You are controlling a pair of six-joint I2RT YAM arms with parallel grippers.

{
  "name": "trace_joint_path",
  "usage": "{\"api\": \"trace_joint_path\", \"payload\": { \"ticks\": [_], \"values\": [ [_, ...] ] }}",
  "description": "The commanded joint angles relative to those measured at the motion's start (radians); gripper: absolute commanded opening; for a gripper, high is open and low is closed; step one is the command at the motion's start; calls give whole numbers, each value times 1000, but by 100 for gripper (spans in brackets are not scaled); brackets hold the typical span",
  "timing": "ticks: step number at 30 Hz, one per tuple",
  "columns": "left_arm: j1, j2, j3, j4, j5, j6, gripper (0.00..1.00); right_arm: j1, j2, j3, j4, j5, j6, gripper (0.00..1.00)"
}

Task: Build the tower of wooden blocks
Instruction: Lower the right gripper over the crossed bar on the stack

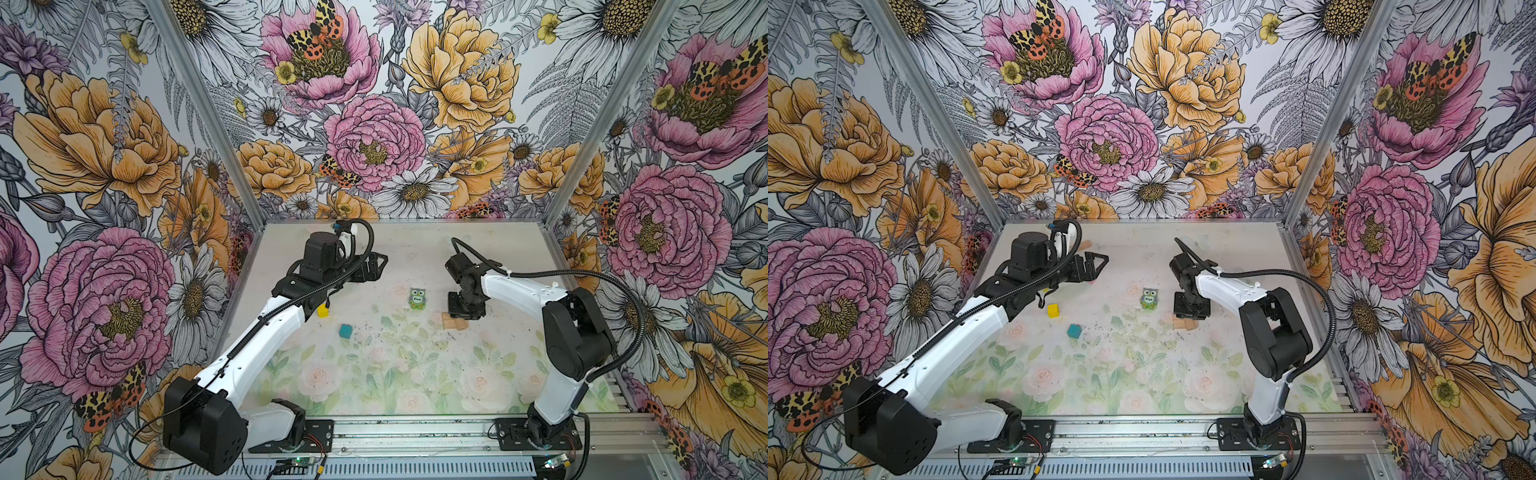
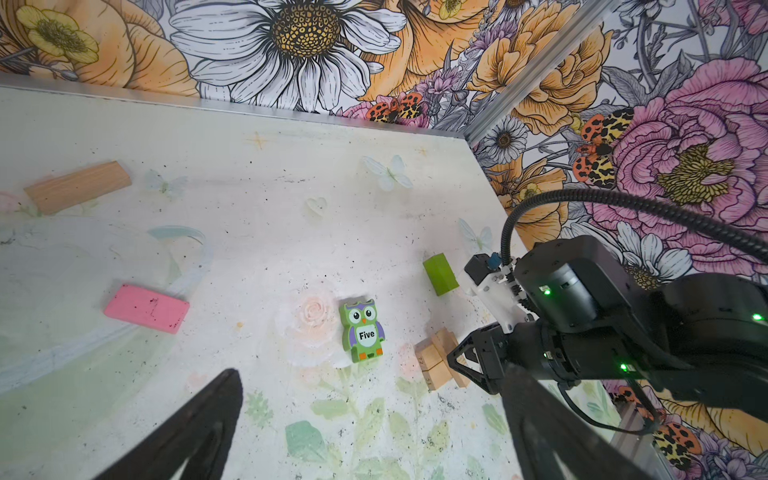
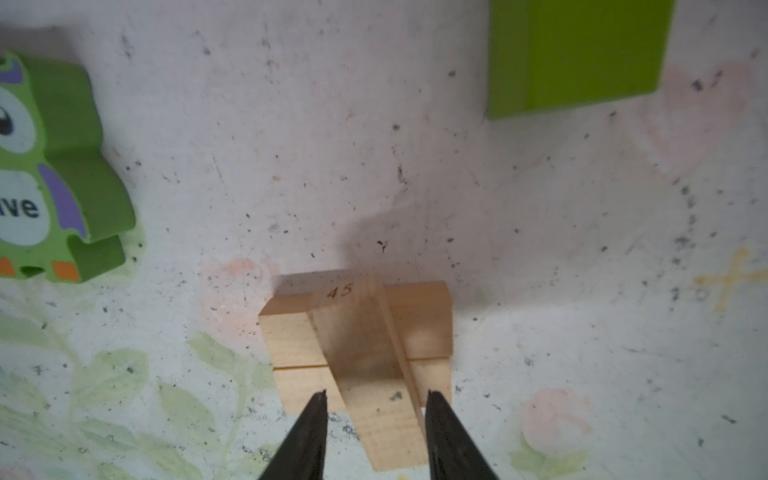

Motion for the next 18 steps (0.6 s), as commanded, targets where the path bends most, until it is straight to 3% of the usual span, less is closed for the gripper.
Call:
{"api": "trace_joint_path", "payload": {
  "ticks": [1, 18],
  "values": [
    [9, 16, 40, 16, 30, 25, 99, 7, 18, 26, 12, 17, 1, 39],
    [34, 79, 97, 13, 68, 44, 99, 6, 37, 43, 11, 33, 10, 29]
  ]
}}
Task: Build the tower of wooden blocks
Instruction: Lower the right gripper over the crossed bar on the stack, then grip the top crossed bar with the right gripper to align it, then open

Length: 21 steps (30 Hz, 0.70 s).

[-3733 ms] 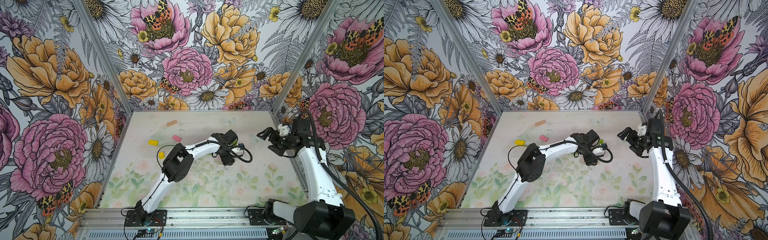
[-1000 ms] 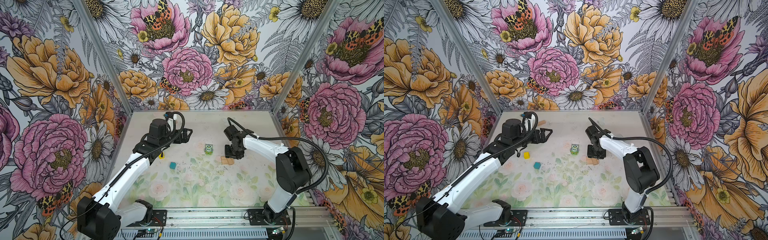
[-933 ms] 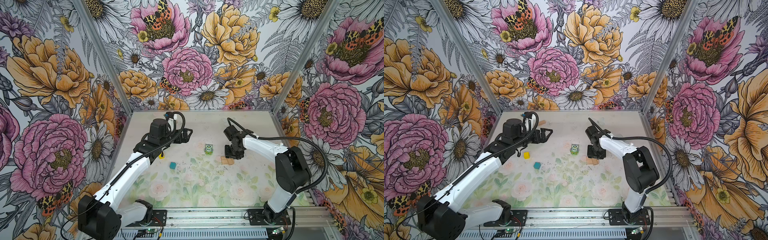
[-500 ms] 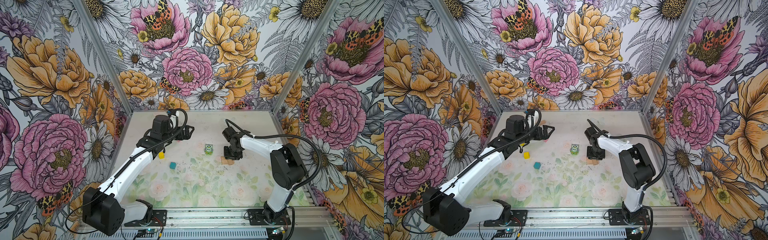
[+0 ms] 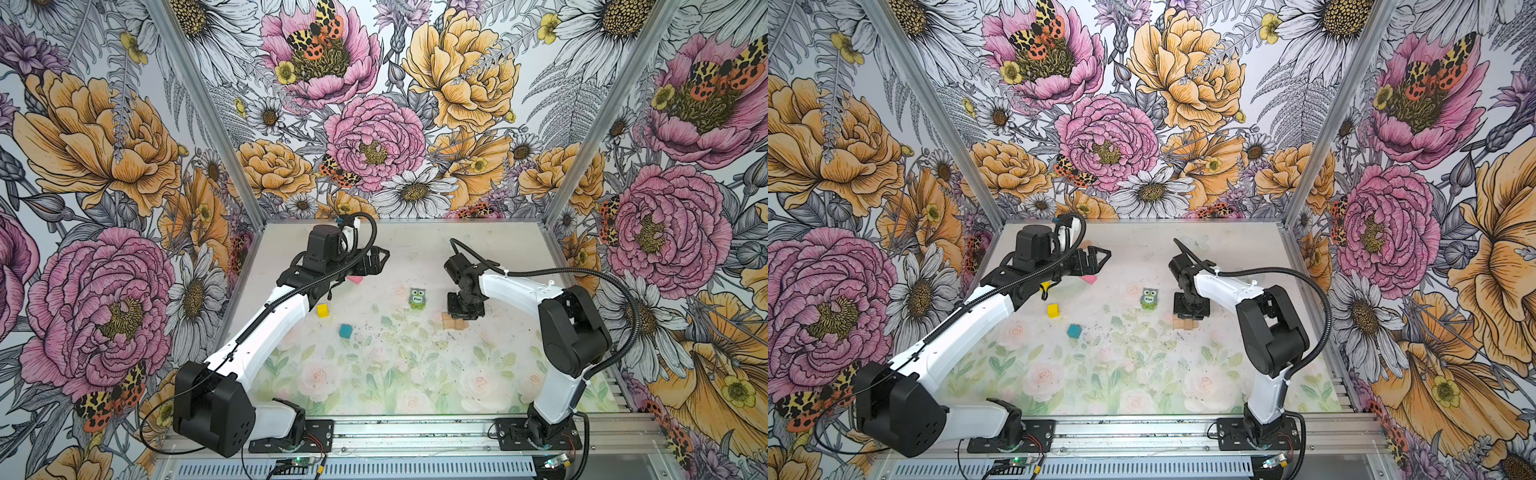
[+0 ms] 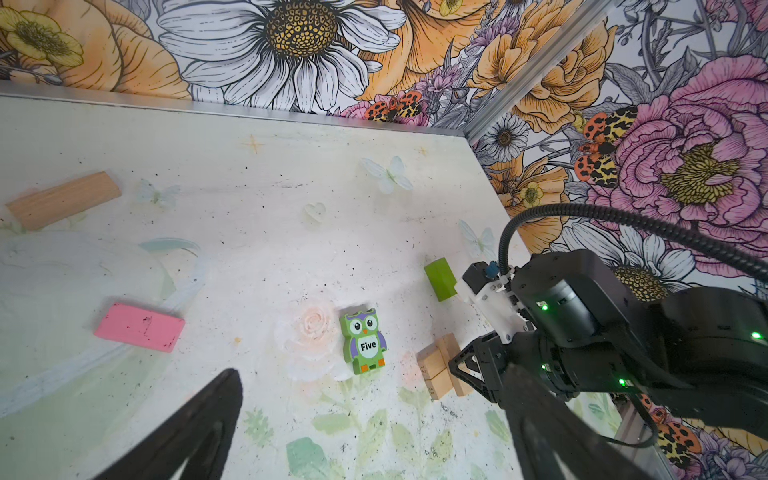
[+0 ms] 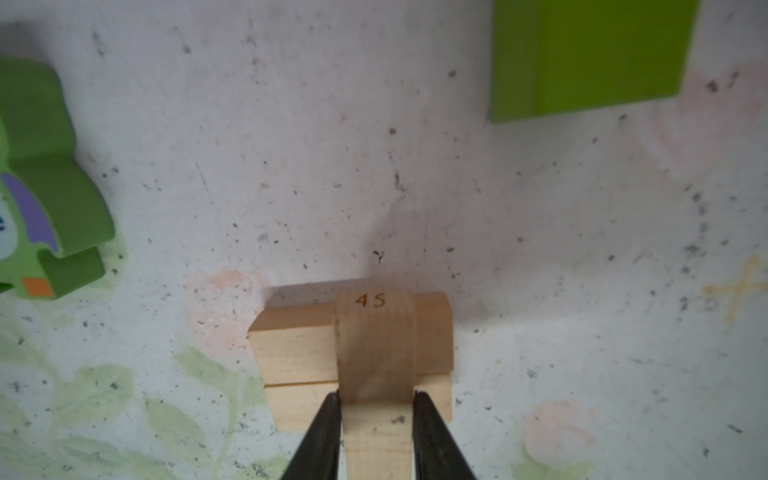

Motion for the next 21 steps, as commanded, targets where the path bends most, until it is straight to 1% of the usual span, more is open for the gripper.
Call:
{"api": "trace_joint_path", "payload": {
  "ticks": [1, 10, 21],
  "values": [
    [15, 7, 41, 11, 33, 28, 99, 5, 17, 37, 10, 25, 9, 28],
    [26, 31, 61, 9, 51, 28, 99, 5, 22, 40, 5, 19, -10, 25],
    [27, 37, 69, 13, 57, 11, 99, -5, -9, 34, -24, 27, -54, 25]
  ]
}}
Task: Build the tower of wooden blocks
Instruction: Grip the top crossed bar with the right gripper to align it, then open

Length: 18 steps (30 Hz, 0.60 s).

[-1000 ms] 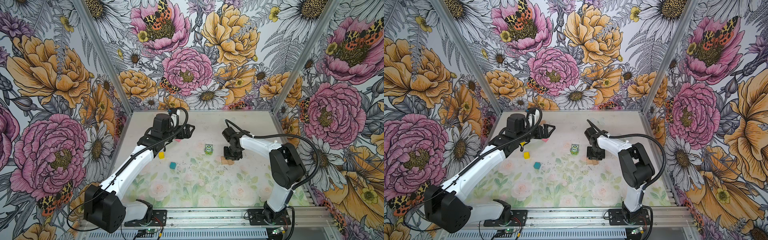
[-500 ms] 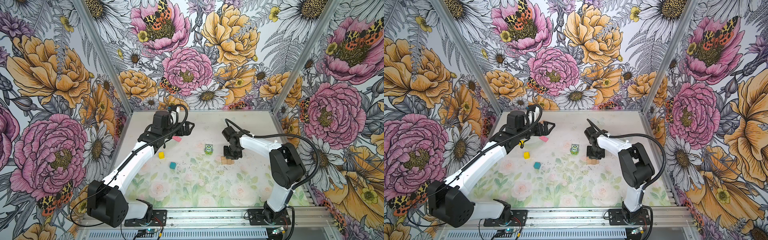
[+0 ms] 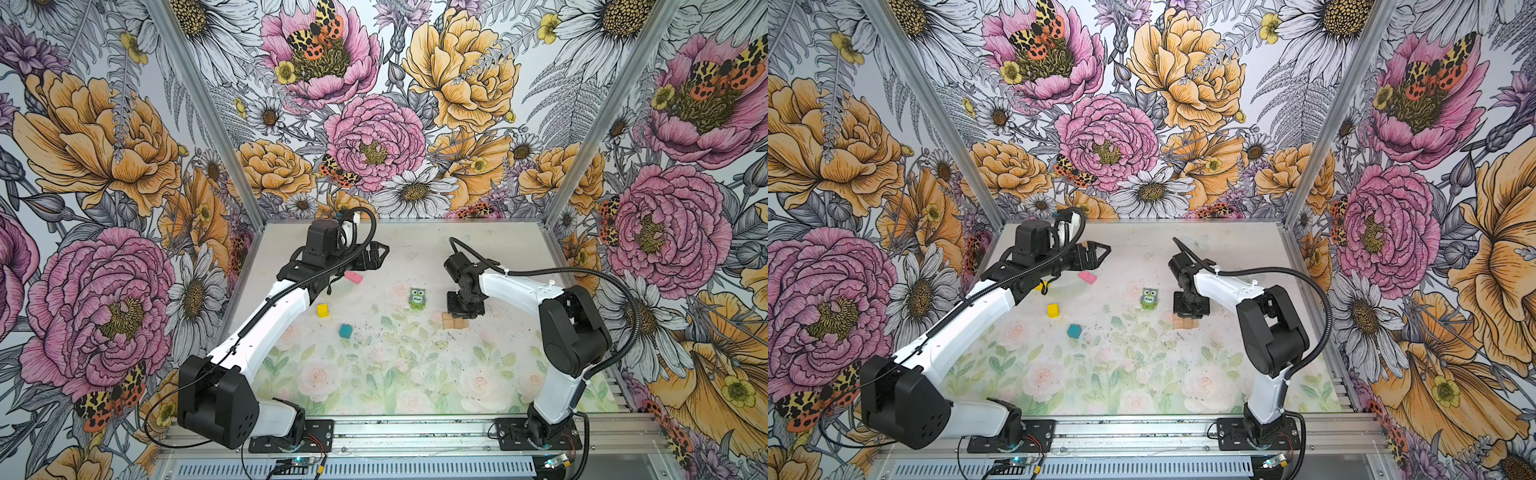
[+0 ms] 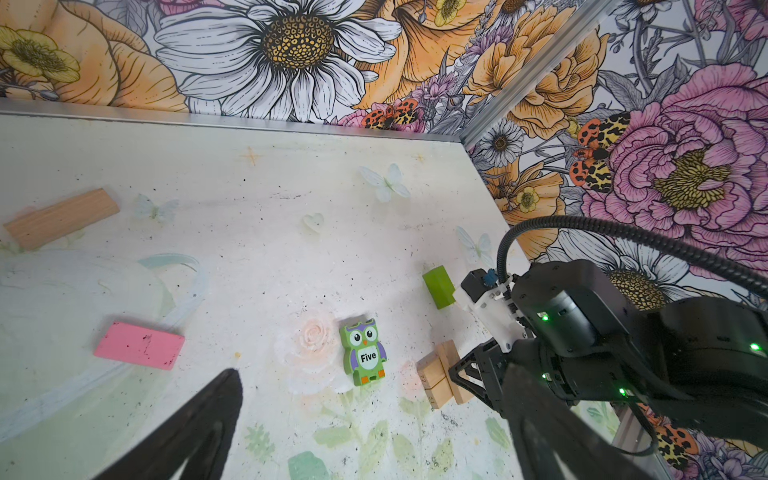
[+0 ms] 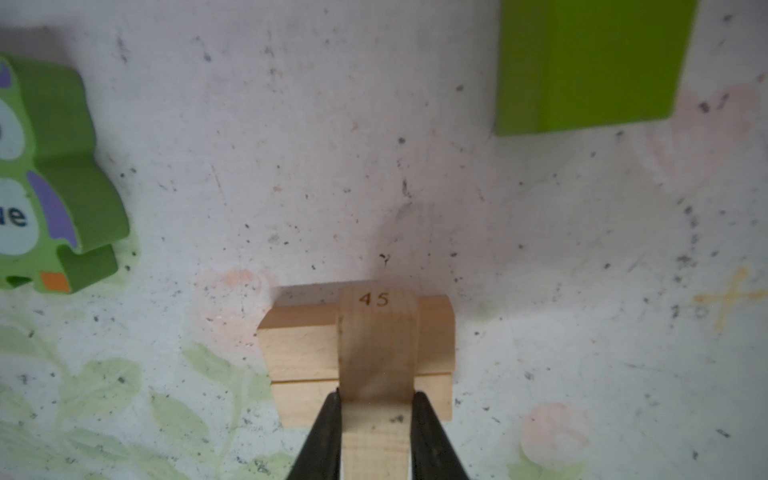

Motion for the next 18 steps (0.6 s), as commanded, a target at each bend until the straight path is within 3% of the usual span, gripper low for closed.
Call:
{"api": "trace_joint_path", "payload": {
  "ticks": [1, 18],
  "values": [
    [7, 3, 30, 12, 29, -1, 99, -6, -9, 21, -15, 22, -27, 25],
    [-8, -15, 22, 8, 12, -6, 99, -35, 3, 27, -16, 10, -72, 25]
  ]
}}
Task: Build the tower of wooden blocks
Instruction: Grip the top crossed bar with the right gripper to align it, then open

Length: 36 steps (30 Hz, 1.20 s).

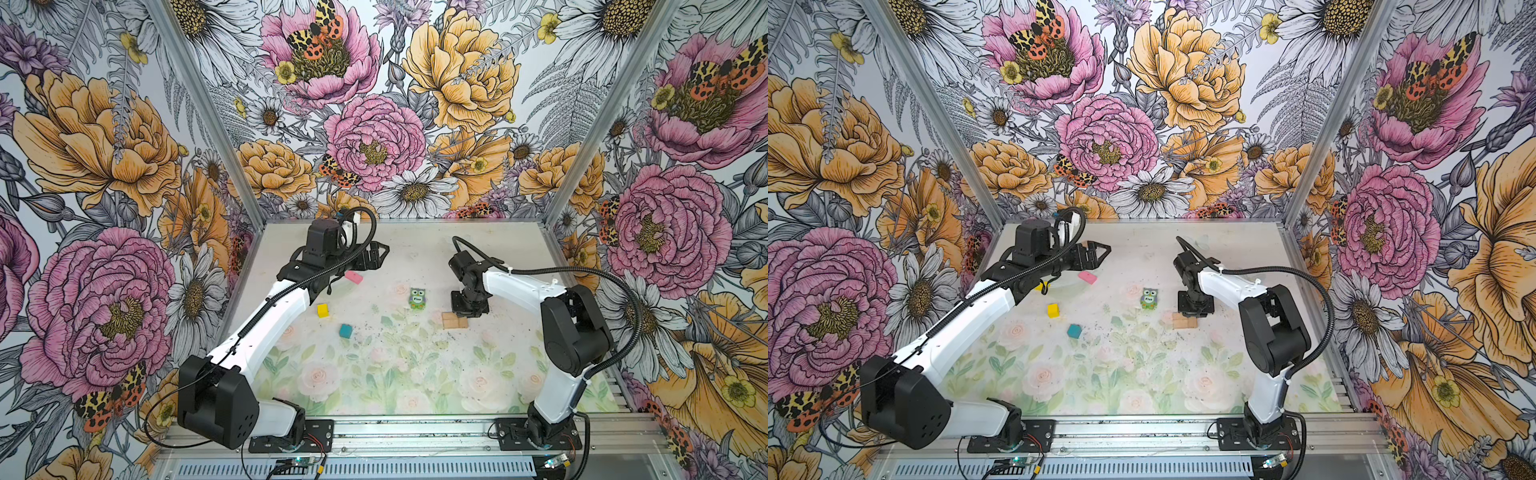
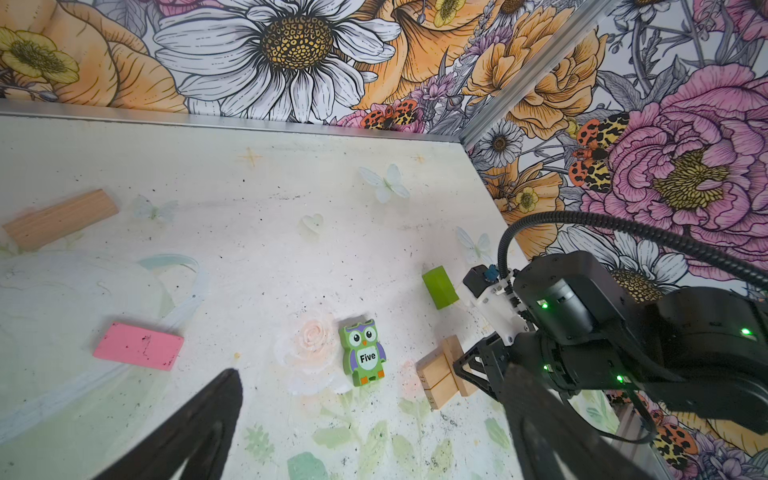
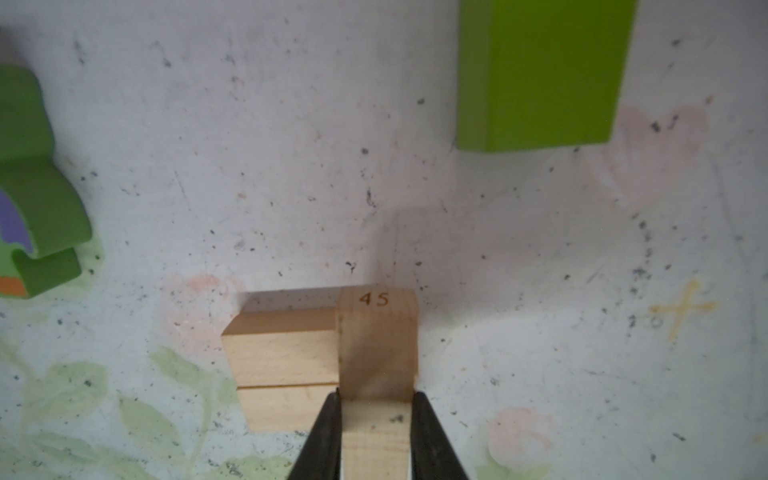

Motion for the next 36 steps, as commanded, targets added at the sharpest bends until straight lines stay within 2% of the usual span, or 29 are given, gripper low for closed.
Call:
{"api": "trace_joint_path", "payload": {
  "ticks": [1, 18, 23, 26, 29, 30, 33, 36],
  "values": [
    [-7, -16, 21, 7, 11, -7, 99, -2, 3, 27, -6, 4, -21, 25],
    [-11, -1, 29, 9, 2, -10, 99, 4, 14, 25, -9, -15, -61, 25],
    [-11, 6, 32, 8, 3, -11, 99, 5, 20, 27, -12, -22, -66, 28],
    [-11, 10, 32, 8, 4, -11, 99, 5, 12, 30, -12, -29, -67, 37],
    [-11, 13, 37, 8, 7, -9, 99, 5, -9, 36, -13, -42, -61, 60],
    [-12, 12, 38, 9, 7, -6, 99, 5, -20, 39, -14, -46, -60, 65],
    [-9, 14, 44, 9, 2, -1, 99, 5, -57, 70, -29, -60, -55, 73],
    [2, 26, 63, 0, -21, 6, 99, 2, -80, 145, -78, -66, -51, 75]
  ]
}}
